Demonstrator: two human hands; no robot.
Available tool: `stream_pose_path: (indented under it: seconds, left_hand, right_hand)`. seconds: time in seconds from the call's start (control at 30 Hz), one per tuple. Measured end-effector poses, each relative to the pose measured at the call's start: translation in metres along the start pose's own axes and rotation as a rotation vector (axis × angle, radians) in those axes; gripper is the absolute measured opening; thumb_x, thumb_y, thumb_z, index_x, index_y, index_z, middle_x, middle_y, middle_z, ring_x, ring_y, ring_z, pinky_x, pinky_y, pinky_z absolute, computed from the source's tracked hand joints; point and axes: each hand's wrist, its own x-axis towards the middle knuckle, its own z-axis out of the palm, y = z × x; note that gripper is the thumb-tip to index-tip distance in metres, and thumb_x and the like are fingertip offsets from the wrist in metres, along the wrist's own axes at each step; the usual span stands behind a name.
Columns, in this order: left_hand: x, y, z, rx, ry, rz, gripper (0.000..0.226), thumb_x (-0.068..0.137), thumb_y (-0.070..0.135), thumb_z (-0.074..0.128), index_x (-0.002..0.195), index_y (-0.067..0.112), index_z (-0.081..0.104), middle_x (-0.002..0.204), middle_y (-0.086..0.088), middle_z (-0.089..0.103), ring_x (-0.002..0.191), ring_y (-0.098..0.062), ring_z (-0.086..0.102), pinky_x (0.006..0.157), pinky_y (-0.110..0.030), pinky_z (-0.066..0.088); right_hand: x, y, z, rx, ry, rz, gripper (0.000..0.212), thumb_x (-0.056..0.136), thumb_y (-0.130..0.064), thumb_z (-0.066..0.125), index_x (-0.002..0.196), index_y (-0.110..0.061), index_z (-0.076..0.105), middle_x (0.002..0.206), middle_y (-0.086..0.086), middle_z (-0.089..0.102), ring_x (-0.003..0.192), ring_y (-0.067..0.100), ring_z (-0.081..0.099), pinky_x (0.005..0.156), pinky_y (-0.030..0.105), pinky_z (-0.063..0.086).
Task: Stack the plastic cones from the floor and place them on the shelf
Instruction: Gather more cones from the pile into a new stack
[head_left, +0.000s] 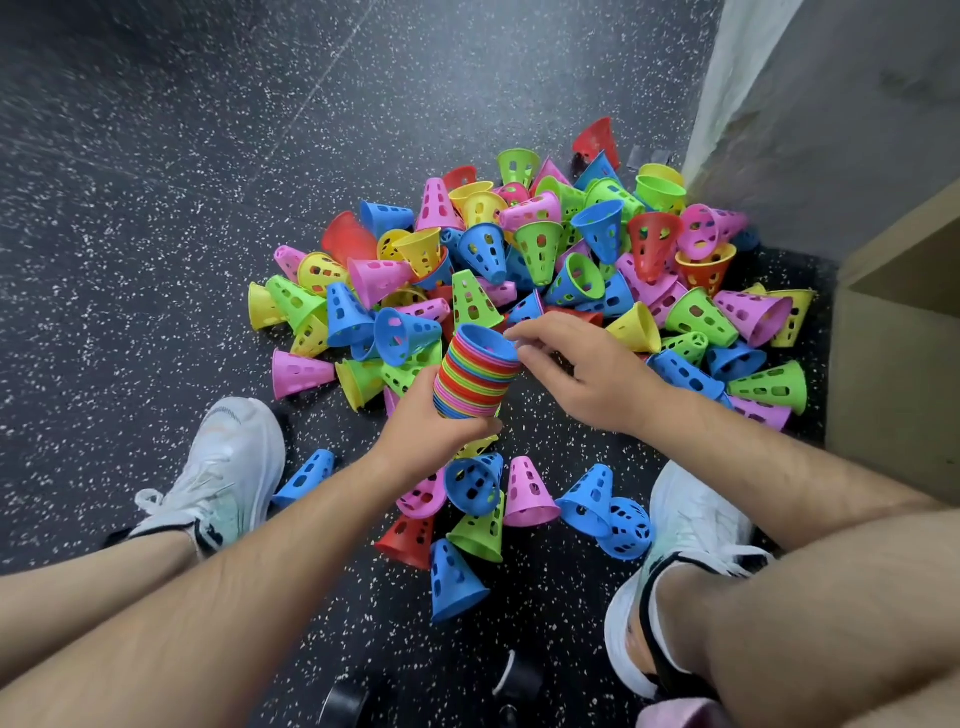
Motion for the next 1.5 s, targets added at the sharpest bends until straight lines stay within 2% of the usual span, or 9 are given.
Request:
stream_pose_path:
  seconds: [0.13,0.23,0.37,0.5,0.7,0.9,1.0,1.27,1.5]
  left_hand:
    - [-0.012,0.003,-0.017,0.0,0.027,0.001,0.056,0.073,0.017,0.092,0.115,0.021,0.054,0.101,-0.002,0.069,0.078,-0.002,0.069,0.067,-0.018,0.053]
    - [-0.025,0.013,-0.032,-0.031,0.042,0.027,0.057,0.073,0.016,0.092,0.115,0.025,0.054,0.103,-0.004,0.07,0.085,-0.012,0.073,0.071,-0.024,0.056]
    - [-0.041,0.035,-0.047,-0.068,0.054,0.119,0.056,0.074,0.012,0.092,0.113,0.028,0.055,0.1,-0.001,0.07,0.076,0.0,0.069,0.065,-0.016,0.053]
    - [-0.056,0.042,-0.059,-0.112,0.093,0.168,0.063,0.067,0.018,0.095,0.117,0.027,0.056,0.102,-0.002,0.072,0.085,-0.009,0.071,0.076,-0.027,0.059]
    - [-0.072,-0.009,-0.095,-0.102,0.234,0.065,0.067,0.056,0.032,0.094,0.11,0.023,0.056,0.096,0.002,0.073,0.083,-0.012,0.071,0.07,-0.026,0.056]
    - [-0.09,-0.091,-0.137,-0.052,0.367,-0.122,0.06,0.064,0.016,0.095,0.108,0.013,0.055,0.09,0.003,0.067,0.076,-0.009,0.062,0.062,-0.013,0.046]
    - [-0.097,-0.121,-0.151,-0.064,0.417,-0.189,0.074,0.05,0.035,0.093,0.11,0.017,0.055,0.095,0.0,0.071,0.082,-0.015,0.068,0.074,-0.03,0.053]
    - [-0.097,-0.142,-0.17,-0.175,0.486,-0.18,0.074,0.056,0.023,0.098,0.114,0.017,0.053,0.1,0.0,0.072,0.091,-0.015,0.071,0.086,-0.037,0.059]
    - [-0.093,-0.143,-0.171,-0.203,0.451,-0.176,0.084,0.053,0.029,0.097,0.122,0.013,0.052,0.103,-0.003,0.071,0.096,-0.019,0.072,0.087,-0.039,0.059]
  right_hand:
    - [0.016,-0.021,-0.034,-0.017,-0.105,0.007,0.027,0.101,-0.023,0.056,0.126,-0.016,0.062,0.109,-0.003,0.061,0.099,0.009,0.06,0.091,0.029,0.05]
    - [0.041,-0.052,-0.072,-0.129,-0.242,-0.003,0.028,0.1,-0.027,0.056,0.127,-0.02,0.062,0.112,-0.005,0.065,0.103,0.011,0.062,0.092,0.034,0.051]
    - [0.063,-0.112,-0.108,-0.319,-0.494,-0.006,0.031,0.099,-0.035,0.054,0.129,-0.029,0.059,0.111,-0.009,0.066,0.099,0.011,0.063,0.09,0.034,0.052]
    - [0.084,-0.163,-0.11,-0.524,-0.615,-0.035,0.029,0.098,-0.037,0.055,0.125,-0.028,0.06,0.111,-0.009,0.061,0.099,0.01,0.059,0.093,0.029,0.048]
    - [0.112,-0.172,-0.015,-0.375,-0.578,0.074,0.035,0.088,-0.015,0.056,0.121,-0.017,0.063,0.11,-0.001,0.068,0.099,0.016,0.064,0.094,0.035,0.052]
    - [0.08,-0.155,0.1,-0.112,-0.393,0.189,0.023,0.096,-0.014,0.054,0.118,-0.013,0.063,0.107,0.003,0.066,0.095,0.02,0.062,0.088,0.036,0.052]
    - [0.065,-0.153,0.153,-0.177,-0.481,0.088,0.024,0.097,-0.012,0.051,0.117,-0.013,0.065,0.112,0.004,0.063,0.101,0.017,0.056,0.086,0.026,0.042]
    - [0.053,-0.137,0.245,-0.504,-0.819,-0.153,0.049,0.093,-0.009,0.053,0.14,-0.023,0.055,0.151,0.008,0.035,0.133,0.03,0.036,0.102,0.044,0.045]
    - [0.072,-0.132,0.236,-0.6,-0.726,-0.17,0.058,0.09,0.0,0.053,0.146,-0.011,0.044,0.152,0.006,0.037,0.132,0.029,0.042,0.101,0.04,0.047]
